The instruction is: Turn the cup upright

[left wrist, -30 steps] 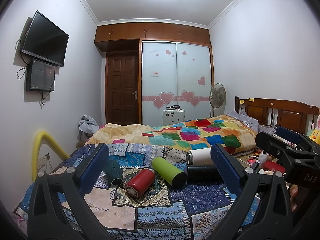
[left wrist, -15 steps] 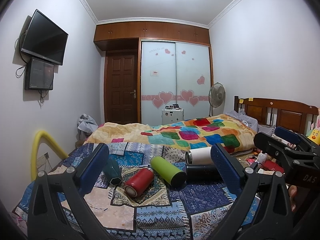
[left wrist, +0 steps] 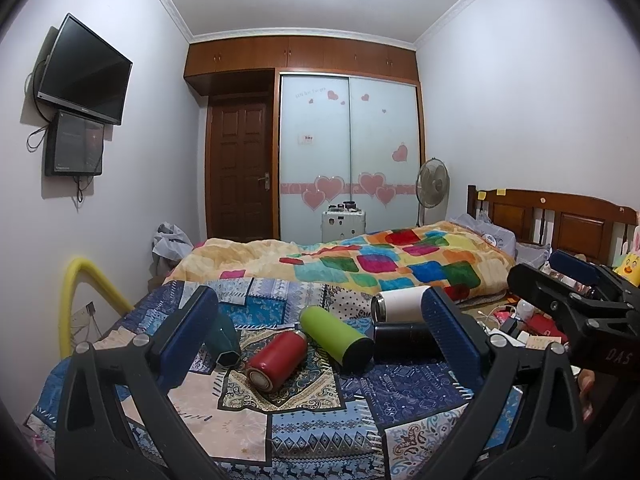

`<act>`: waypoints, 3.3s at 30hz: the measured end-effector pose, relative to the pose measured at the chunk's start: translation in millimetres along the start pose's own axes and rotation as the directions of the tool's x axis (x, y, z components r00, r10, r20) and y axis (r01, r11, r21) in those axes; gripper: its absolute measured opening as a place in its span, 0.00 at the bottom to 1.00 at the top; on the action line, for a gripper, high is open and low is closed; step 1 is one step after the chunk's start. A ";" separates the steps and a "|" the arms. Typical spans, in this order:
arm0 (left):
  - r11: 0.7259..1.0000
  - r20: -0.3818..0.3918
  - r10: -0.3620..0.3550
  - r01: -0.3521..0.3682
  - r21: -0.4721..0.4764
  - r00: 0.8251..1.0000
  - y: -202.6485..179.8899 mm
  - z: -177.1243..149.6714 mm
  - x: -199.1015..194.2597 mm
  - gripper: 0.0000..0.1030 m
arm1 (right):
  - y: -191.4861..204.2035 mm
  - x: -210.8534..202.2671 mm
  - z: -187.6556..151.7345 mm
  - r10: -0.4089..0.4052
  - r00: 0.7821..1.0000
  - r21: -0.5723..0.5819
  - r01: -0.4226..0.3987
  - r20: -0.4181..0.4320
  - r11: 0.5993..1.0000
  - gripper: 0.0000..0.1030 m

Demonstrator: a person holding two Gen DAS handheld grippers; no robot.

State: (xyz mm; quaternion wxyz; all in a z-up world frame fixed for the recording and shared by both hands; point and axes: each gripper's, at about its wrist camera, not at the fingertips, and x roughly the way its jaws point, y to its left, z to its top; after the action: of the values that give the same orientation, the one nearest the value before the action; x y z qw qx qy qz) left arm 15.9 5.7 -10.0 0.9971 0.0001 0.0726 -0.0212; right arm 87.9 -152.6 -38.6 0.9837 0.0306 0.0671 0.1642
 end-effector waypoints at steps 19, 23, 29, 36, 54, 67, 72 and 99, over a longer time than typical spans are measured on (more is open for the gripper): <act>0.995 -0.559 -0.024 0.077 0.070 0.829 62.8 -79.4 224.7 0.87 | -37.4 75.8 -50.3 -0.043 0.977 0.014 0.047 -0.207 0.999 1.00; 0.994 -0.617 -0.057 0.100 0.035 0.785 69.9 -94.9 257.3 0.79 | -44.4 87.7 -60.0 -0.052 0.969 0.017 0.057 -0.241 0.998 1.00; 0.988 -0.666 -0.122 0.152 -0.014 0.736 68.2 -108.4 281.4 0.76 | -52.7 102.5 -69.7 -0.051 0.960 0.041 0.065 -0.275 0.997 1.00; 0.990 -0.718 -0.065 0.135 0.040 0.693 64.5 -124.1 301.7 0.70 | -57.6 111.7 -74.2 -0.040 0.956 0.061 0.060 -0.290 0.996 1.00; 0.977 -0.646 -0.094 0.193 0.085 0.757 29.1 -88.5 219.1 0.62 | -50.4 88.7 -61.8 -0.036 0.966 0.052 0.051 -0.254 0.997 1.00; 0.944 -0.668 -0.210 0.326 0.051 0.713 -35.9 -101.9 187.5 0.62 | -49.0 68.9 -57.4 -0.045 0.969 0.027 0.054 -0.245 0.998 1.00; 0.935 -0.693 -0.214 0.351 0.059 0.688 -49.0 -120.3 197.9 0.62 | -51.4 72.4 -65.5 -0.052 0.960 0.020 0.060 -0.275 0.998 1.00; 0.975 -0.619 -0.152 0.219 0.033 0.771 34.5 -104.8 178.7 0.63 | -39.7 128.5 -106.8 -0.033 0.899 -0.010 0.032 -0.437 0.999 1.00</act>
State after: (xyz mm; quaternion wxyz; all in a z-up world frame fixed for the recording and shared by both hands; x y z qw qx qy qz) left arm 178.8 33.0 -139.7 0.9112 0.0512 0.3902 -0.1220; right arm 205.8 -144.0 -163.2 0.9461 -0.0094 0.2865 0.1506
